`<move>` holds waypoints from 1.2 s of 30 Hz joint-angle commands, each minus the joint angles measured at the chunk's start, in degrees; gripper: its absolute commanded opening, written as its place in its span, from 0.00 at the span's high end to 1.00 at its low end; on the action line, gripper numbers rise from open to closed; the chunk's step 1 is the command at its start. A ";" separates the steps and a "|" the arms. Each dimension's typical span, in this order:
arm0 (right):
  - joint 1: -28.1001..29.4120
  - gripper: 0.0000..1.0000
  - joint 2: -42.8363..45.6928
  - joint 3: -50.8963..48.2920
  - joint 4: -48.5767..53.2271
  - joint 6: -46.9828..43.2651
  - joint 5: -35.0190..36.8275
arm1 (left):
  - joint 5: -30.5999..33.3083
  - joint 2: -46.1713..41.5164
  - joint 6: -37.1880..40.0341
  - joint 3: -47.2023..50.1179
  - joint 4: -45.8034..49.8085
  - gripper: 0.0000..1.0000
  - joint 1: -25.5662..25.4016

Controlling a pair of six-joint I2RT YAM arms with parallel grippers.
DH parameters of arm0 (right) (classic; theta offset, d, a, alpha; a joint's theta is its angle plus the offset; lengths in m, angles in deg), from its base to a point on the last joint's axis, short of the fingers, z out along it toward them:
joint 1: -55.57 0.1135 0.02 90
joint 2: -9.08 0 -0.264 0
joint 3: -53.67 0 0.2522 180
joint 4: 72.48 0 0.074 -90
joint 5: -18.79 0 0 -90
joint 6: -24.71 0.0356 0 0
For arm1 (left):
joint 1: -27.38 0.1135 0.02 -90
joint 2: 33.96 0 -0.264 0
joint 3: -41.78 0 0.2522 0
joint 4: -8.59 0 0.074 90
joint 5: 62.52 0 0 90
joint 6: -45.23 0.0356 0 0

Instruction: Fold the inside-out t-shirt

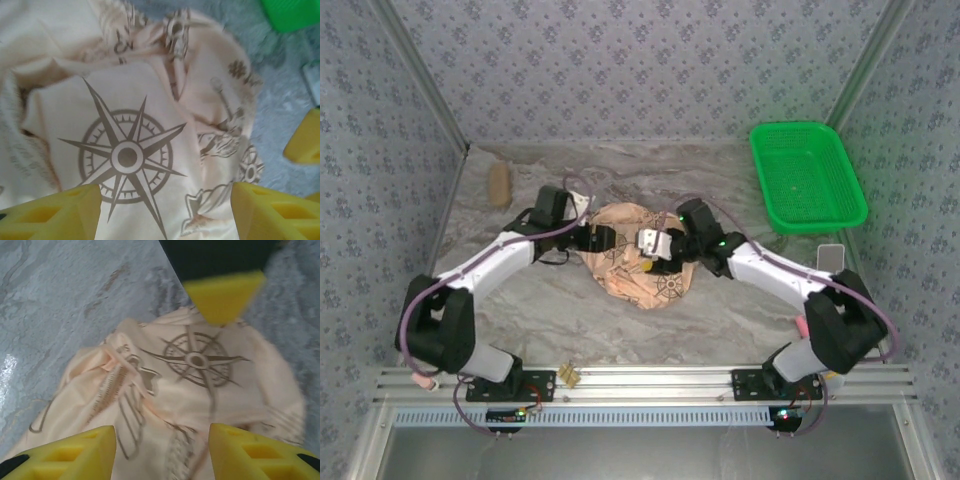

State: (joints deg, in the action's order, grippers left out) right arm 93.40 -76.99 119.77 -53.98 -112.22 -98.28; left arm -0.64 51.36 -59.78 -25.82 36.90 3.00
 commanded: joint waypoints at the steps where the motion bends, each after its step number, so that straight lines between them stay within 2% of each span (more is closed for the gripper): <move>1: 2.60 0.46 -4.37 -1.01 -0.28 1.47 3.41 | 2.79 4.51 4.39 -0.23 6.68 0.31 -3.42; 3: 3.74 0.48 -5.91 -2.21 -1.85 2.28 6.08 | 3.77 6.26 4.89 -0.28 7.99 0.34 -4.75; 4: 4.11 0.57 -6.20 -2.77 -2.46 2.21 7.51 | 4.43 6.73 4.90 -0.04 8.20 0.36 -5.13; 5: 4.24 0.75 -6.10 -3.36 -3.42 2.50 9.17 | 5.11 7.07 4.85 0.25 8.11 0.41 -5.23; 6: 4.12 0.91 -5.55 -3.86 -4.66 3.06 10.53 | 6.42 7.20 4.77 0.19 8.25 0.59 -5.10; 7: 3.48 1.00 -4.25 -4.42 -5.51 3.55 11.01 | 8.30 6.98 4.54 -0.09 8.74 0.81 -4.81; 8: 2.17 1.00 -2.30 -4.90 -6.17 4.13 10.13 | 8.78 6.15 4.62 -0.58 9.11 0.95 -3.82; 9: 0.74 1.00 -0.59 -5.25 -6.55 4.65 8.78 | 8.29 4.97 4.44 -0.86 8.90 1.00 -2.49; 12: -5.16 1.00 7.90 -6.43 -6.08 3.91 1.84 | 0.28 -2.14 0.82 -0.56 4.92 1.00 4.22; 14: -7.90 1.00 14.43 -7.39 -4.30 1.48 0.49 | -5.42 -9.02 -3.76 2.49 -1.55 1.00 9.44; 17: -6.62 1.00 19.40 -8.12 7.35 -6.63 2.43 | -4.63 -15.52 -6.32 9.15 -5.52 1.00 13.15; 18: -5.44 1.00 19.69 -9.21 9.90 -7.38 1.94 | -4.01 -16.07 -5.87 11.39 -5.68 0.95 13.01; 20: -0.88 1.00 19.32 -13.61 10.55 -6.38 1.34 | -4.46 -14.69 -7.72 16.91 -6.99 0.67 12.44; 21: 0.94 0.95 19.00 -15.38 9.82 -4.97 0.67 | -5.19 -13.48 -9.69 18.75 -7.43 0.62 12.26; 23: 2.77 0.70 18.35 -16.87 5.22 0.65 1.56 | -9.19 -11.03 -11.49 21.21 -7.16 0.48 11.78; 25: 1.97 0.57 17.95 -16.45 -0.39 4.82 4.03 | -8.63 -10.35 -10.43 20.41 -1.31 0.44 11.22; 27: -0.43 0.49 15.94 -13.64 -3.96 8.04 4.35 | -6.12 -10.59 -9.05 17.05 5.17 0.43 11.11; 30: -4.15 0.48 8.22 -4.48 -5.00 13.94 2.82 | 1.01 -9.82 -6.93 7.95 13.91 0.39 10.98; 33: -4.27 0.48 -0.81 5.61 -2.87 17.17 2.91 | 3.20 -6.49 -5.47 0.44 14.92 0.33 10.38; 36: -1.72 0.48 -8.41 12.50 -1.56 17.27 6.63 | 5.10 -0.05 -3.50 -5.46 13.93 0.32 9.24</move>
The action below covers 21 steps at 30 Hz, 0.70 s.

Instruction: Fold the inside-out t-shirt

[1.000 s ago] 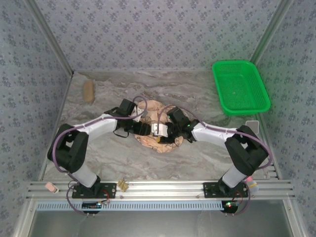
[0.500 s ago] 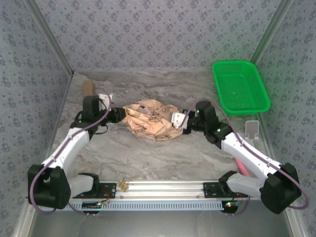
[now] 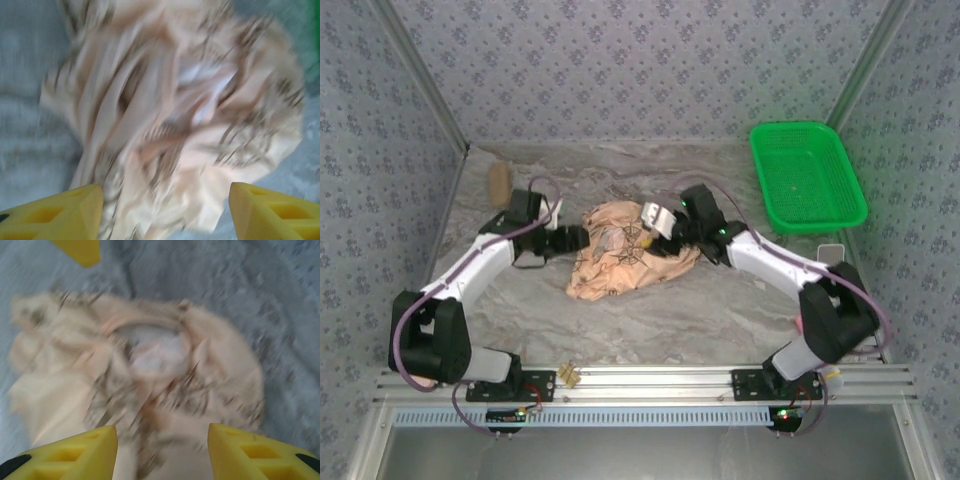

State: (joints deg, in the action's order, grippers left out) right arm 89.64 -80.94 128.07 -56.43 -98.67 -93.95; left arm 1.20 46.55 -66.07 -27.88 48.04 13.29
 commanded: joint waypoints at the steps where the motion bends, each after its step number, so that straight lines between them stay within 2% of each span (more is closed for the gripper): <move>1: 2.72 0.48 -6.75 5.96 1.38 3.81 3.67 | 5.32 7.52 4.18 -5.01 2.67 0.32 -1.62; 3: 3.35 0.48 -10.57 9.35 2.62 5.09 4.36 | 8.28 12.82 6.74 -7.24 2.46 0.32 -2.32; 5: 3.62 0.47 -13.30 10.58 3.54 6.69 2.78 | 8.32 18.18 9.32 -9.95 4.22 0.32 -2.98; 9: 4.82 0.49 -15.18 10.47 7.46 6.06 0.16 | 8.80 22.76 12.23 -11.34 3.80 0.33 -5.35; 10: 4.80 0.50 -15.27 10.42 8.53 6.28 -0.70 | 8.52 23.25 12.70 -11.53 3.66 0.36 -5.63; 11: 4.66 0.57 -15.27 10.37 9.49 6.32 -1.42 | 8.46 23.38 13.19 -11.96 3.66 0.43 -5.84; 12: 4.58 0.68 -15.29 10.35 10.26 6.15 -1.47 | 8.86 23.15 13.36 -12.31 3.59 0.56 -5.87; 13: 4.45 0.83 -15.25 10.41 10.73 6.12 -0.57 | 9.93 22.52 13.22 -12.64 3.36 0.74 -5.79; 14: 4.22 0.93 -15.11 10.55 11.30 5.52 -0.05 | 10.67 21.54 13.21 -13.01 2.70 0.86 -5.78; 15: 3.87 1.00 -14.81 10.79 11.83 4.70 0.40 | 10.55 20.49 13.21 -13.41 1.95 0.89 -5.78; 18: 1.69 1.00 -12.12 10.80 10.39 2.20 3.66 | 8.14 17.33 13.15 -16.63 0.41 0.92 -5.69; 21: -2.34 1.00 -6.66 11.18 7.80 0.75 2.53 | 3.44 15.18 12.50 -23.13 0.13 0.94 -5.66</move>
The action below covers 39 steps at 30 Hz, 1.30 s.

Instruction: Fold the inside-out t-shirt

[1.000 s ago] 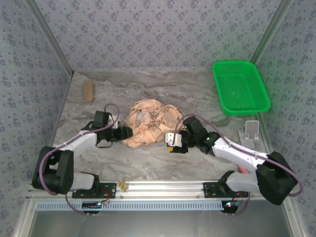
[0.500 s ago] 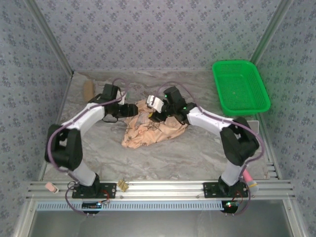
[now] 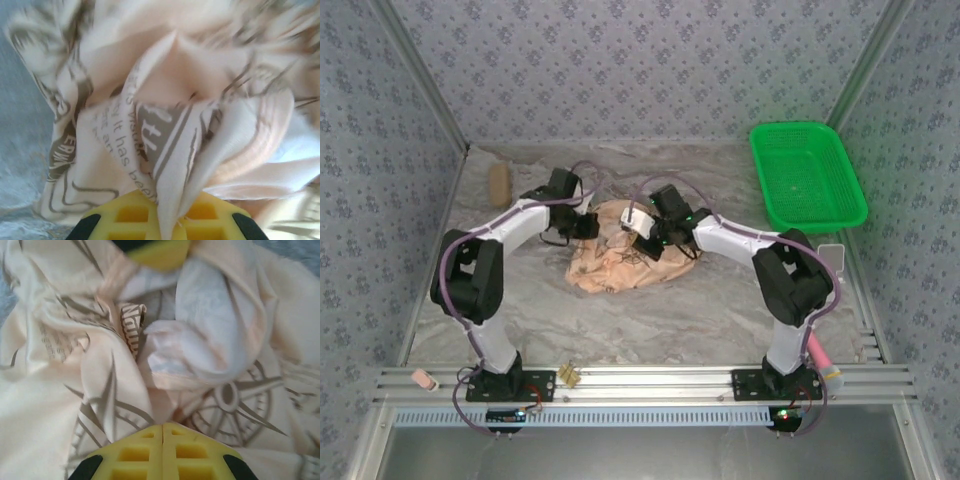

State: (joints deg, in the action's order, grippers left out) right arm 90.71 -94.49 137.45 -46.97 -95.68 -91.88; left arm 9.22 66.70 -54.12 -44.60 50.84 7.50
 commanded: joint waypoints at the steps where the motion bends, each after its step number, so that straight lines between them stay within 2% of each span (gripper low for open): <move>1: -4.45 1.00 9.11 1.91 -2.02 -3.52 -0.32 | -6.73 -5.83 0.13 -9.19 -2.90 0.94 0.04; 4: -5.15 1.00 15.47 0.72 -0.45 -10.69 -2.02 | -9.26 -10.35 -0.94 -13.09 -6.00 0.91 -0.75; 7: -4.68 1.00 20.51 -5.35 -0.15 -12.47 -4.44 | -10.46 -17.09 -1.32 -7.67 -11.57 0.84 -1.08; 8: -4.15 0.95 21.46 -7.28 -0.50 -11.14 -4.91 | -10.10 -19.26 -1.74 -4.11 -12.74 0.79 -1.13; 10: -2.57 0.66 22.42 -12.30 -3.48 -7.47 -3.01 | -7.34 -22.51 -3.28 2.98 -13.54 0.69 -1.13; 11: -1.19 0.58 22.84 -14.62 -6.57 -4.72 -1.39 | -6.67 -23.61 -3.84 6.99 -13.93 0.65 -1.13; 14: 3.17 0.55 21.07 -20.17 -15.47 3.74 1.06 | -4.87 -24.46 -6.20 15.53 -13.23 0.53 -1.13; 18: 8.74 0.54 12.97 -19.91 -19.94 12.36 6.44 | -1.69 -24.85 -5.50 21.39 -13.24 0.48 -1.13; 22: 8.03 0.52 7.67 -18.47 -25.80 23.41 11.03 | 0.42 -25.93 0.35 20.75 -9.95 0.44 -1.45; 25: 7.87 0.45 4.76 -16.41 -29.77 23.02 12.28 | 4.88 -26.39 4.31 20.80 -8.70 0.44 -2.00; 27: 7.71 0.44 1.52 -14.47 -31.97 18.88 11.94 | 6.03 -26.57 5.16 22.29 -10.39 0.44 -2.01; 31: 7.10 0.44 -4.87 -9.37 -32.67 10.89 5.17 | 6.18 -27.16 3.51 25.65 -14.99 0.43 -1.92; 34: 6.34 0.45 -9.34 -4.62 -30.89 9.92 5.44 | 4.97 -27.48 1.93 26.43 -15.85 0.43 -1.66; 37: 5.26 0.52 -11.37 -2.17 -28.81 9.43 4.88 | 3.93 -27.80 2.36 26.41 -14.90 0.43 -1.50; 38: 4.84 0.60 -11.52 -0.17 -28.47 10.65 4.60 | 3.57 -28.01 2.92 26.54 -14.55 0.43 -1.48; 39: 4.34 0.73 -11.57 0.71 -27.52 11.88 4.08 | 3.29 -28.35 3.38 26.55 -14.27 0.43 -1.48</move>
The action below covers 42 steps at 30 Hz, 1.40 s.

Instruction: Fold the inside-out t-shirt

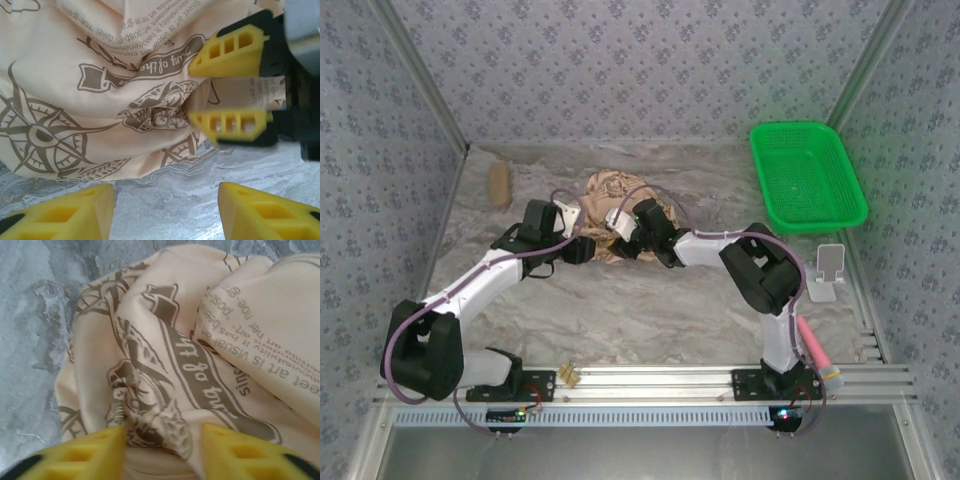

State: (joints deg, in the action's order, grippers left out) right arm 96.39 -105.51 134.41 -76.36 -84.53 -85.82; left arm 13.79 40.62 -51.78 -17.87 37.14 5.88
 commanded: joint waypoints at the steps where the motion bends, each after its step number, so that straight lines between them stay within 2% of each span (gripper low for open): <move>1: -1.78 0.82 -0.55 4.30 2.46 1.68 -2.41 | -1.45 -2.59 1.43 -0.16 -0.55 0.43 0.14; 2: -2.12 0.96 -0.55 4.74 3.33 2.56 -2.67 | -2.06 -2.92 2.13 0.03 -0.92 0.43 0.14; 3: -2.67 1.00 -0.32 5.26 4.55 3.53 -3.67 | -3.12 -3.20 3.29 0.29 -1.56 0.43 0.14; 6: -3.85 1.00 3.55 4.33 4.44 8.77 -8.13 | -6.84 -3.23 8.16 1.39 -5.13 0.42 -0.57; 9: -5.17 1.00 8.11 2.97 6.40 14.05 -9.87 | -9.29 -2.01 16.44 3.07 -11.00 0.39 -2.49; 10: -5.73 0.97 9.49 2.31 7.08 16.21 -9.19 | -9.06 -1.01 18.66 3.11 -12.10 0.38 -3.10; 12: -7.81 0.69 13.43 -2.30 6.02 21.33 -7.48 | -7.71 2.68 23.34 1.16 -10.86 0.37 -4.14; 13: -8.70 0.63 15.52 -4.25 5.21 22.62 -7.01 | -6.81 4.17 24.84 0.02 -9.57 0.37 -4.44; 15: -10.24 0.58 20.75 -8.70 4.93 23.21 -5.17 | -4.14 7.92 27.41 -2.39 -7.01 0.38 -5.17; 22: -15.28 0.56 32.35 -17.50 7.54 21.32 -2.11 | 0.44 16.73 29.66 -8.95 -3.10 0.39 -7.19; 24: -16.16 0.56 33.74 -18.93 7.28 21.47 -2.21 | 0.52 19.44 30.26 -11.80 -0.74 0.44 -7.32; 27: -16.55 0.56 34.64 -19.57 7.39 21.28 -1.74 | 2.25 23.49 30.59 -16.12 3.74 0.61 -7.25; 30: -16.85 0.56 35.31 -19.87 7.29 21.02 -1.47 | 5.04 26.65 33.32 -19.44 8.76 0.60 -7.87; 33: -17.67 0.56 36.16 -20.46 6.91 21.06 -1.39 | 3.89 27.04 35.27 -20.11 10.41 0.50 -8.13; 37: -19.19 0.56 37.43 -21.46 6.57 21.19 -1.43 | 2.24 27.30 35.67 -21.12 11.68 0.50 -8.26; 38: -19.49 0.56 37.68 -21.84 6.36 21.41 -1.28 | 2.27 27.73 36.07 -21.53 12.21 0.55 -8.26; 39: -19.72 0.56 37.98 -22.23 6.03 21.54 -1.18 | 2.36 28.13 36.20 -22.03 12.76 0.64 -8.21; 40: -19.93 0.56 38.17 -22.49 5.81 21.60 -1.11 | 2.33 28.36 36.52 -22.61 13.42 0.77 -8.25; 41: -20.19 0.56 38.42 -22.70 5.94 21.78 -1.03 | 2.40 28.33 36.56 -23.43 13.93 0.95 -8.20; 42: -20.37 0.57 38.68 -22.77 6.03 21.96 -0.92 | 2.55 27.93 35.88 -24.20 14.33 1.00 -8.05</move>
State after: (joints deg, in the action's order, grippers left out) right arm 76.59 -68.42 112.62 -70.09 -64.05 -87.55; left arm 16.83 68.38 -16.85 -38.98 48.26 -2.01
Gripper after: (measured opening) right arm 0.434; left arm 0.057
